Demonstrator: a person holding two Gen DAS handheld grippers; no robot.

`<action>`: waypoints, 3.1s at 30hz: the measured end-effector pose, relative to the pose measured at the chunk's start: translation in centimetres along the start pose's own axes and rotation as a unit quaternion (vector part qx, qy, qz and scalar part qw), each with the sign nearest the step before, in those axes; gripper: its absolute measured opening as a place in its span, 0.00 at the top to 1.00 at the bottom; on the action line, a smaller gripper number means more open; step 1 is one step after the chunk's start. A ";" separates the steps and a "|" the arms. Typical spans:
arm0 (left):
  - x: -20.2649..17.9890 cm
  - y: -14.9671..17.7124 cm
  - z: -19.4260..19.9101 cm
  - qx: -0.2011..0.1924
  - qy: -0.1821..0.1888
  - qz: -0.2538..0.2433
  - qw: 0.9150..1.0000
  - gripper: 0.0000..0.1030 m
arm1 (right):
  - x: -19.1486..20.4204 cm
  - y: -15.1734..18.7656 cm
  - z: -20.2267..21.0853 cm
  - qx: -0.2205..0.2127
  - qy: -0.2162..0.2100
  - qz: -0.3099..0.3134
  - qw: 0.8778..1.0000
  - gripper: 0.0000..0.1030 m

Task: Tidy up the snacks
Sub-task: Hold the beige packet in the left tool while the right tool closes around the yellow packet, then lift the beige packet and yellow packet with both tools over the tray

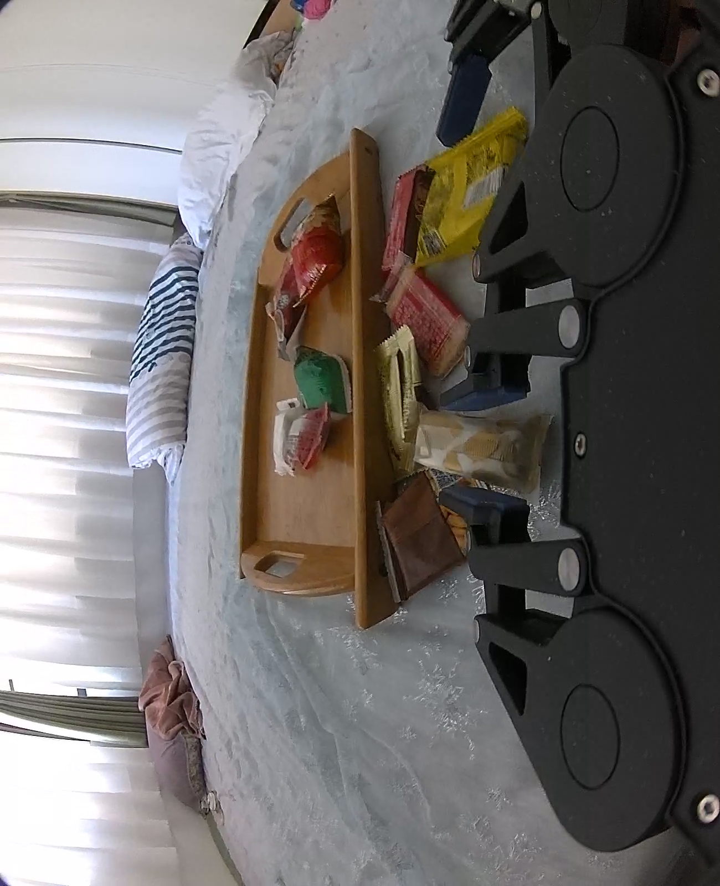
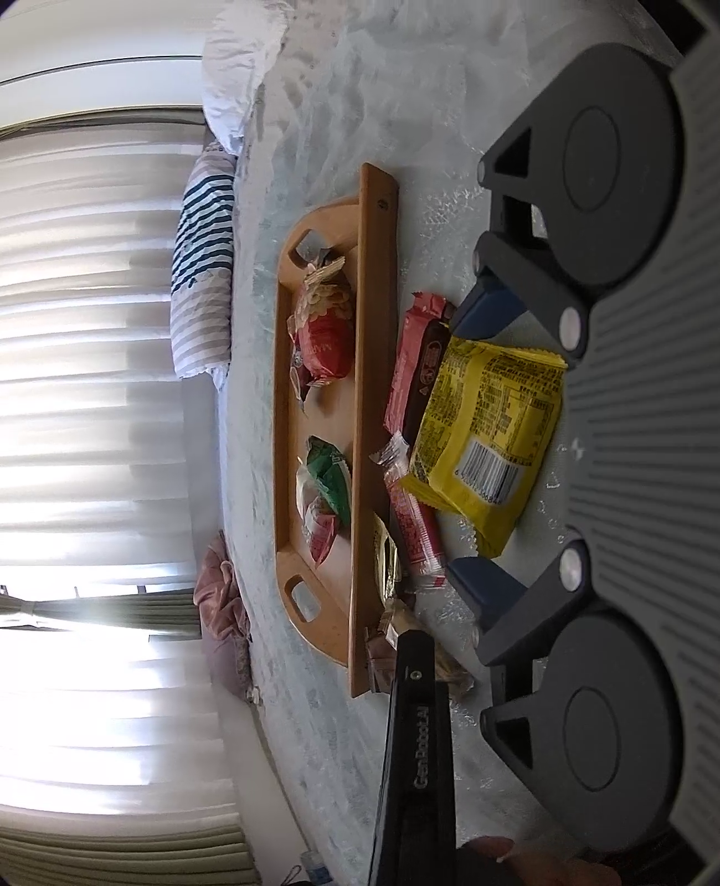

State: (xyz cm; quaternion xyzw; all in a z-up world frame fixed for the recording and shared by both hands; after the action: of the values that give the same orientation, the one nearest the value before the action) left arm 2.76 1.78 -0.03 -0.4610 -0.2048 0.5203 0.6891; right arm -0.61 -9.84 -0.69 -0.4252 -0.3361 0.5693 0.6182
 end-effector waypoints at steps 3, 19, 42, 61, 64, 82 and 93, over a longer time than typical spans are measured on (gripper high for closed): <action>0.2 0.3 -0.4 0.004 0.001 0.005 1.000 0.72 | -0.3 0.1 0.2 0.000 0.003 -0.001 1.000 0.19; -0.8 0.8 -1.4 0.010 0.012 -0.008 1.000 0.70 | -1.2 0.7 0.1 0.004 0.026 -0.038 0.999 0.10; -1.3 -0.1 0.2 -0.013 -0.002 0.010 1.000 0.78 | -1.5 -0.3 1.8 -0.030 0.017 -0.025 0.999 0.42; -0.7 -0.4 0.4 -0.017 -0.014 0.029 0.999 0.78 | -1.0 0.3 0.8 -0.017 0.048 -0.036 0.998 0.13; -0.7 -0.4 0.4 -0.016 -0.014 0.028 0.999 0.78 | -0.7 0.4 0.5 -0.007 0.054 -0.046 0.997 0.13; -0.2 -1.0 0.6 -0.030 -0.020 0.036 0.999 0.78 | -0.5 0.3 -1.0 0.027 0.100 -0.066 0.992 0.12; -0.1 -1.6 0.5 -0.034 -0.022 0.038 0.998 0.78 | -0.3 0.2 -0.6 0.019 0.104 -0.048 0.993 0.36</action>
State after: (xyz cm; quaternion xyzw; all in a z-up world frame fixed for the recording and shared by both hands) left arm 3.14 1.85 1.56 -0.4803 -0.2201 0.5483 0.6483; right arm -0.14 -10.25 -1.10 -0.4538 -0.2796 0.4978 0.6841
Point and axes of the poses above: each gripper's, at about its wrist camera, not at the fingertips, and z roughly against the way its jaws point, x to its left, y to its underside, the point moved 2 cm from there along -z, roughly the way its jaws point, and after that the axes turned 14 degrees about y, right-handed, at the moved point
